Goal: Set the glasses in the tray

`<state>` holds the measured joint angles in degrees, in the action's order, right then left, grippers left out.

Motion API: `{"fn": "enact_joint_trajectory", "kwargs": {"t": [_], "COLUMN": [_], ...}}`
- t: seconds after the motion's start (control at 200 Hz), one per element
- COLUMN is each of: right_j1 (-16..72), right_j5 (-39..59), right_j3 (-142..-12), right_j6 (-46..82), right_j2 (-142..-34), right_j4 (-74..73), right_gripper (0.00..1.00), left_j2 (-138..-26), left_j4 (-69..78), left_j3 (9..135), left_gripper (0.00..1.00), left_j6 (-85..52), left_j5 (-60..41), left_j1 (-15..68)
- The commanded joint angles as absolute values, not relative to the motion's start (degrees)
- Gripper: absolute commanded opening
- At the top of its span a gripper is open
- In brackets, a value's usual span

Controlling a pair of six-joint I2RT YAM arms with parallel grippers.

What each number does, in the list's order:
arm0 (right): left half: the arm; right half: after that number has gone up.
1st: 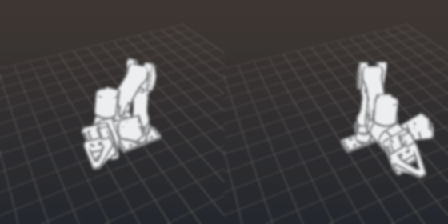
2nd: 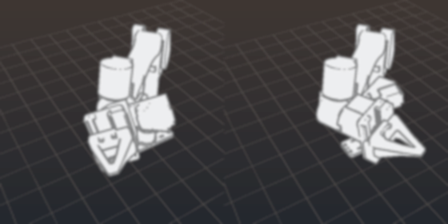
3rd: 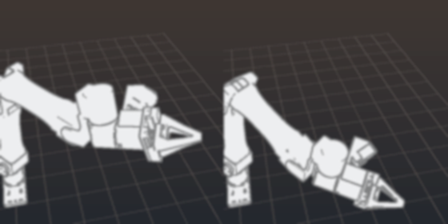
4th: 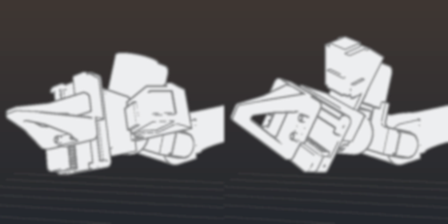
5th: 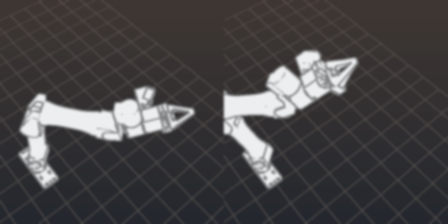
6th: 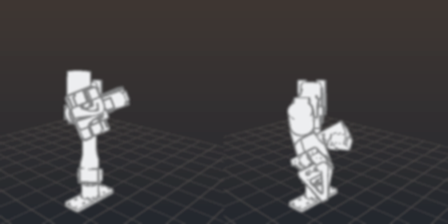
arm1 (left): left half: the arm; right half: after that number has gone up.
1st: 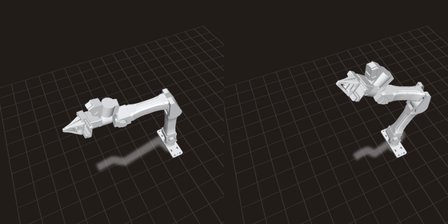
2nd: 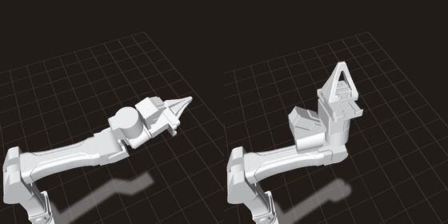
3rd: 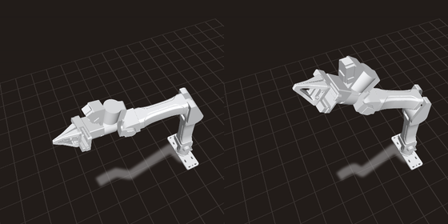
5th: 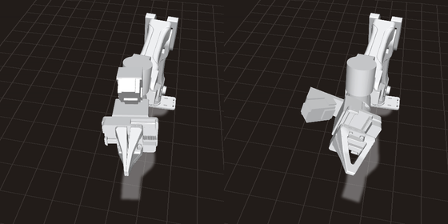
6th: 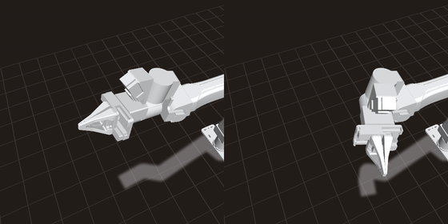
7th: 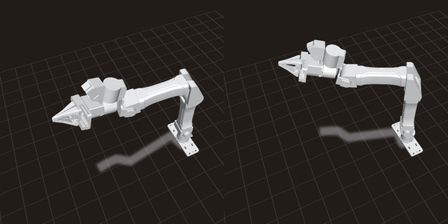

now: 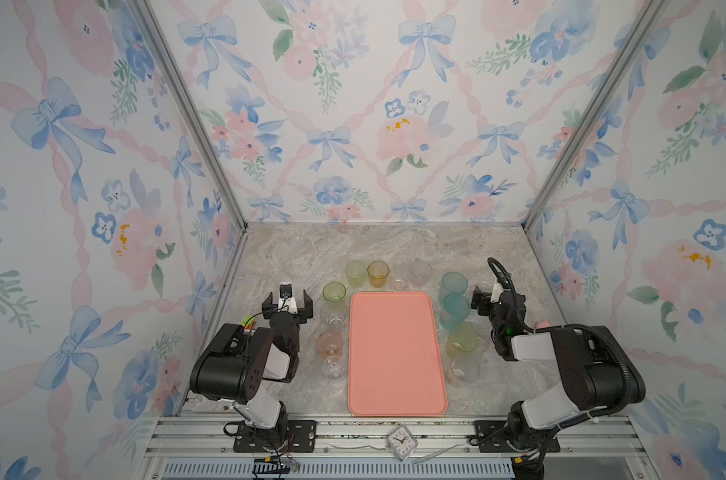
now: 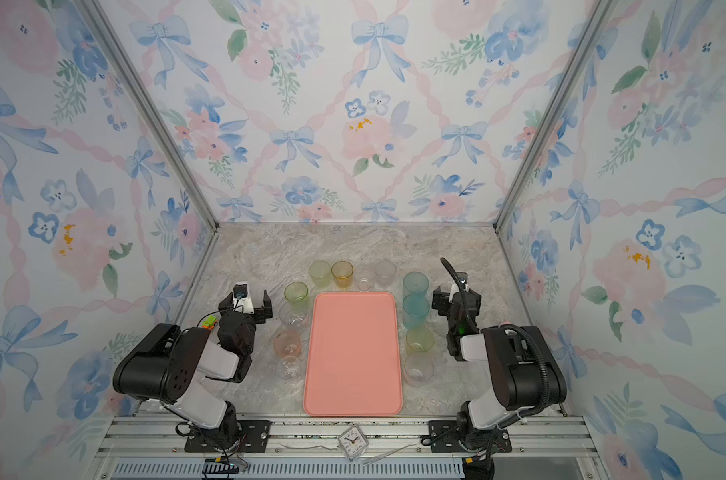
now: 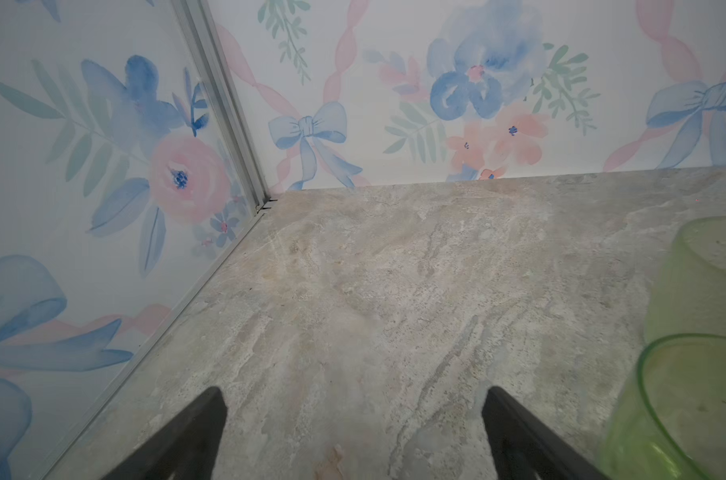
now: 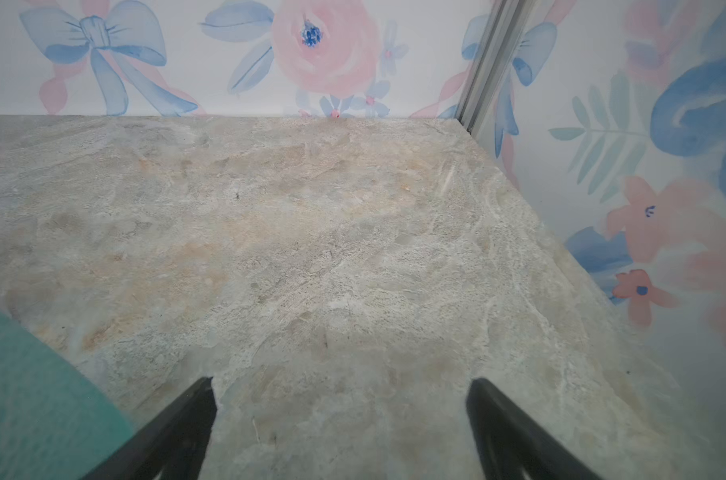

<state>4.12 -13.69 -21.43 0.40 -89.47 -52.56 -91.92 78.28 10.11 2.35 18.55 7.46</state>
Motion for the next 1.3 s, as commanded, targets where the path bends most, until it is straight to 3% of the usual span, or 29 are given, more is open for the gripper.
{"fn": "enact_joint_trajectory", "kwargs": {"t": [0.0, 0.495, 0.615, 0.74, 0.845, 0.945, 1.15, 1.296], "right_j1": [4.11, 4.13, 4.08, 4.13, 3.96, 3.71, 2.49, 1.36], "right_j5": [-13.4, -13.35, -13.36, -13.25, -13.11, -13.61, -15.69, -16.44], "right_j3": [-22.22, -22.15, -22.15, -22.22, -22.17, -22.45, -26.55, -28.58], "right_j6": [0.82, 0.89, 0.89, 0.88, 1.03, 1.65, 3.77, 5.83], "right_j2": [-88.59, -88.6, -88.59, -88.59, -88.59, -88.2, -83.25, -74.81], "right_j4": [-52.59, -52.47, -52.55, -52.51, -52.45, -51.6, -39.81, -30.58], "right_gripper": [0.97, 0.97, 0.97, 1.0, 0.88, 0.81, 0.72, 0.69], "left_j2": [-91.06, -90.63, -90.51, -90.3, -89.56, -82.48, -65.1, -56.47], "left_j4": [77.69, 73.77, 73.23, 71.9, 70.77, 60.08, 39.16, 25.75], "left_j3": [10.85, 12.51, 12.5, 13.15, 13.62, 16.52, 24.26, 29.0], "left_gripper": [0.98, 0.98, 0.98, 0.78, 0.67, 0.55, 0.49, 0.42], "left_j6": [1.27, -0.51, 0.76, 0.44, 0.18, 0.24, 1.31, -6.6], "left_j5": [17.67, 15.38, 10.87, 7.76, 8.11, 12.34, 27.75, 31.0], "left_j1": [7.02, 4.97, 4.77, 3.53, 3.38, 4.69, 15.14, 21.07]}}
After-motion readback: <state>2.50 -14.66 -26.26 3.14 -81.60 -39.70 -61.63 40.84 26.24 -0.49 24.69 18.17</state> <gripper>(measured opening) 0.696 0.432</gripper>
